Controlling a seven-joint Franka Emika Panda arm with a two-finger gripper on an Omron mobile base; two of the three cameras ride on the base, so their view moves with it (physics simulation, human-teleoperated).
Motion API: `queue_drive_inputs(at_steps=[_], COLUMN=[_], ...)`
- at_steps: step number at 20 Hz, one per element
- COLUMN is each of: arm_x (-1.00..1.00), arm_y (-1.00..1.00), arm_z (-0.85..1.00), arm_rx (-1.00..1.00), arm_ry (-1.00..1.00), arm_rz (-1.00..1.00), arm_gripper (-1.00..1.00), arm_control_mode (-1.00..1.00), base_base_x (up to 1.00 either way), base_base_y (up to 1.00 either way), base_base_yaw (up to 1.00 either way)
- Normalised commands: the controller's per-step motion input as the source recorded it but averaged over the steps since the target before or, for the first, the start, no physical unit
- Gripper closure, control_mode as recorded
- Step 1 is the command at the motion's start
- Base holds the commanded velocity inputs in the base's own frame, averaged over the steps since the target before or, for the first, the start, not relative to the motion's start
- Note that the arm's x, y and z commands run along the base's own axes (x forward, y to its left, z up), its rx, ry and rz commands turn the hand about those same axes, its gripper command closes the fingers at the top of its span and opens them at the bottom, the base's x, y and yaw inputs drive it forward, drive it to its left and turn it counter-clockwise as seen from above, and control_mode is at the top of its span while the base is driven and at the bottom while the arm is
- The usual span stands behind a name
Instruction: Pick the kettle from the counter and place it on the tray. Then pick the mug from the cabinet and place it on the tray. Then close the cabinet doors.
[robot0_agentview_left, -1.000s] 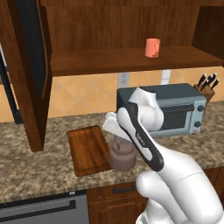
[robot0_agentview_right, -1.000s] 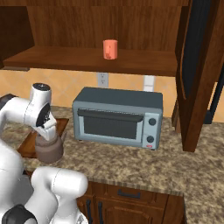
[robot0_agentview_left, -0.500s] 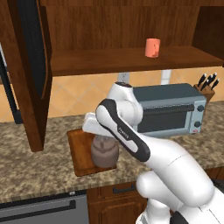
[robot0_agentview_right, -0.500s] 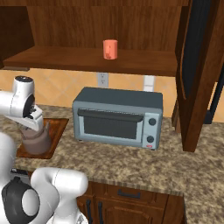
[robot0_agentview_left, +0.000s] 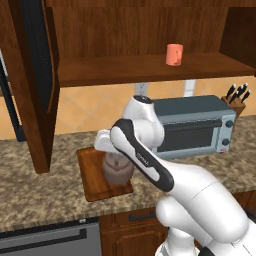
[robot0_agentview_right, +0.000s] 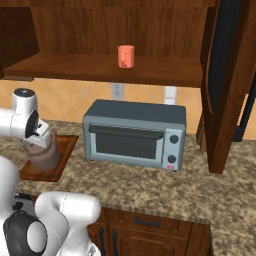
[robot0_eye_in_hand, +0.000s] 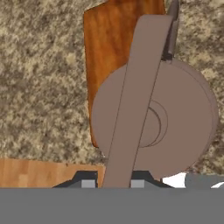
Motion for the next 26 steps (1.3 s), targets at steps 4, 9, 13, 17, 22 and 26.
queue_drive_inputs(at_steps=[4,9,13,17,22,26], arm_x=[0.55,0.66,0.62,0.6,0.4,0.11], arm_y=[0.03,0.09,0.22,0.25,0.15,0.08], arm_z=[0.0,0.0,0.0,-0.03,-0.13,-0.15], arm_rx=[0.04,0.04,0.03,0.02,0.01,0.0], arm_ry=[-0.18,-0.1,-0.01,-0.02,-0.02,-0.02], arm_rz=[0.06,0.01,0.0,0.0,0.0,0.0], arm_gripper=[1.0,1.0,1.0,1.0,1.0,1.0], arm_control_mode=[-1.0,-1.0,-1.0,-1.0,-1.0,-1.0], base_base_x=[0.0,0.0,0.0,0.0,0.0,0.0], base_base_y=[0.0,0.0,0.0,0.0,0.0,0.0], base_base_yaw=[0.0,0.0,0.0,0.0,0.0,0.0])
